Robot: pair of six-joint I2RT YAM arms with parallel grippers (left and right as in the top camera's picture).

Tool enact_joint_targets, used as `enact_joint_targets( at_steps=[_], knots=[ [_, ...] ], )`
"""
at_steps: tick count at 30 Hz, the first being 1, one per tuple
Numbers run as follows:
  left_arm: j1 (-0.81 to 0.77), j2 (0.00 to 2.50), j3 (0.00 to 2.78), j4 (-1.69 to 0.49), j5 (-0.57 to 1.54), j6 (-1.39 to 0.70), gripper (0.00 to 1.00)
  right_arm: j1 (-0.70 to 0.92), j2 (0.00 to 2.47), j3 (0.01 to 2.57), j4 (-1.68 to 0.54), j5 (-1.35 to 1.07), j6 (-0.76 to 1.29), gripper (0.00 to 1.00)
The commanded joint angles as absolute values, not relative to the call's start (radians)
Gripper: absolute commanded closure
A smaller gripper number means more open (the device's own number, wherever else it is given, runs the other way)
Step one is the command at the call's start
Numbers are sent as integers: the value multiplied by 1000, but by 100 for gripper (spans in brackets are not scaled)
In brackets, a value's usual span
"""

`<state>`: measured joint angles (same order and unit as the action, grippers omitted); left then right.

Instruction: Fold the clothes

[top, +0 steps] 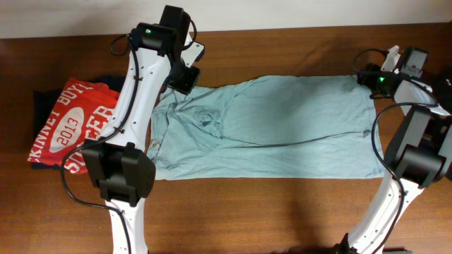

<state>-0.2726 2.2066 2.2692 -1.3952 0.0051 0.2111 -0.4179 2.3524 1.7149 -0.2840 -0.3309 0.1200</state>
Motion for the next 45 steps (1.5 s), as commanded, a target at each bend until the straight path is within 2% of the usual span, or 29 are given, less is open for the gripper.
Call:
enact_joint_targets(
  at_steps=[1, 2, 6, 11, 25, 30, 36, 39, 45],
  knots=[
    [-273, 2177, 2283, -1400, 23, 195, 60, -388, 2381, 1731, -298, -358, 120, 53],
    [-273, 2177, 2283, -1401, 23, 195, 60, -387, 2381, 1731, -308, -358, 120, 61],
    [-273, 2177, 2283, -1411, 23, 195, 60, -397, 2379, 1732, -337, -347, 125, 82],
    [-272, 2177, 2283, -1430, 18, 197, 60, -439, 2355, 1734, -364, -371, 177, 95],
    [-272, 2177, 2283, -1423, 12, 214, 60, -471, 2196, 1734, -484, -427, 161, 96],
    [-272, 2177, 2283, -1428, 12, 226, 60, -471, 2144, 1734, -506, -556, 127, 96],
    [-272, 2177, 2283, -1429, 12, 233, 59, -471, 2103, 1734, -597, -572, 126, 96],
    [-272, 2177, 2283, -1449, 53, 233, 52, -471, 2086, 1734, -657, -565, 127, 96],
    [-273, 2177, 2256, -1477, 154, 233, 51, -471, 2068, 1734, -717, -565, 128, 96]
  ],
)
